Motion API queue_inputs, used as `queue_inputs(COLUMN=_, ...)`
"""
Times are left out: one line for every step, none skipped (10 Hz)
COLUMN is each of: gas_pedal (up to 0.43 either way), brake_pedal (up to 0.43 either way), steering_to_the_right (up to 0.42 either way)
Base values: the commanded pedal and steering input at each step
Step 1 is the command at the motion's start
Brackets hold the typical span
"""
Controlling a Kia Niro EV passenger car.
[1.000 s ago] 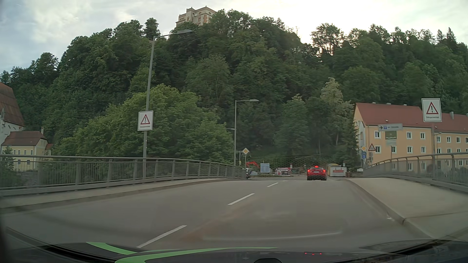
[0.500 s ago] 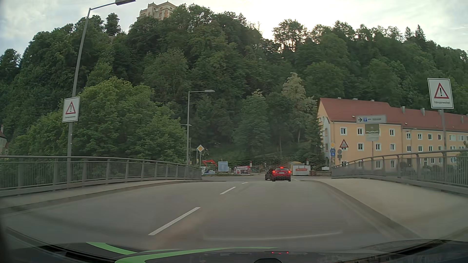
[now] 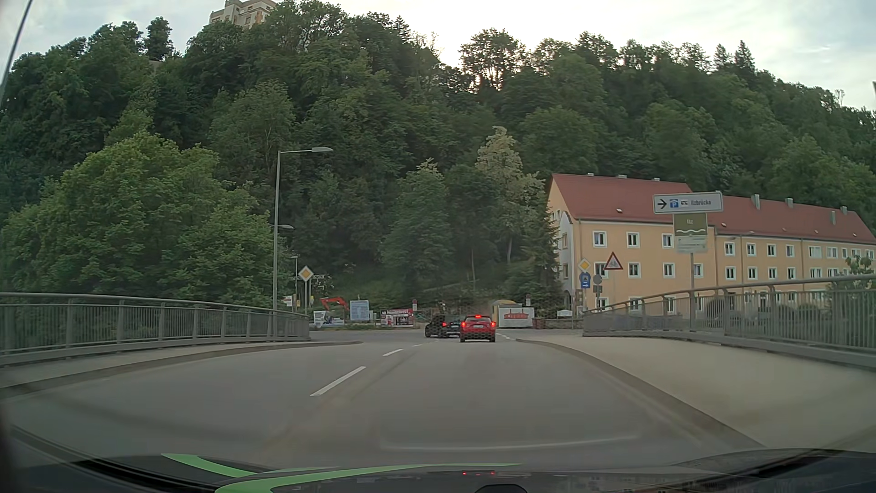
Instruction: Follow the waypoints while adhering to traffic rules and regulations
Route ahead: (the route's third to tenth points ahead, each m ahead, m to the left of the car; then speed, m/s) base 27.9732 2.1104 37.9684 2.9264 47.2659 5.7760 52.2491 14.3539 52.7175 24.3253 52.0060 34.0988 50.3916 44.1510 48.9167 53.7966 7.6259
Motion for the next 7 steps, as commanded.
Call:
queue_inputs(gas_pedal=0.189, brake_pedal=0.000, steering_to_the_right=0.052)
queue_inputs(gas_pedal=0.189, brake_pedal=0.000, steering_to_the_right=0.040)
queue_inputs(gas_pedal=0.189, brake_pedal=0.000, steering_to_the_right=0.030)
queue_inputs(gas_pedal=0.189, brake_pedal=0.000, steering_to_the_right=0.021)
queue_inputs(gas_pedal=0.189, brake_pedal=0.000, steering_to_the_right=0.012)
queue_inputs(gas_pedal=0.189, brake_pedal=0.000, steering_to_the_right=0.008)
queue_inputs(gas_pedal=0.138, brake_pedal=0.000, steering_to_the_right=0.008)
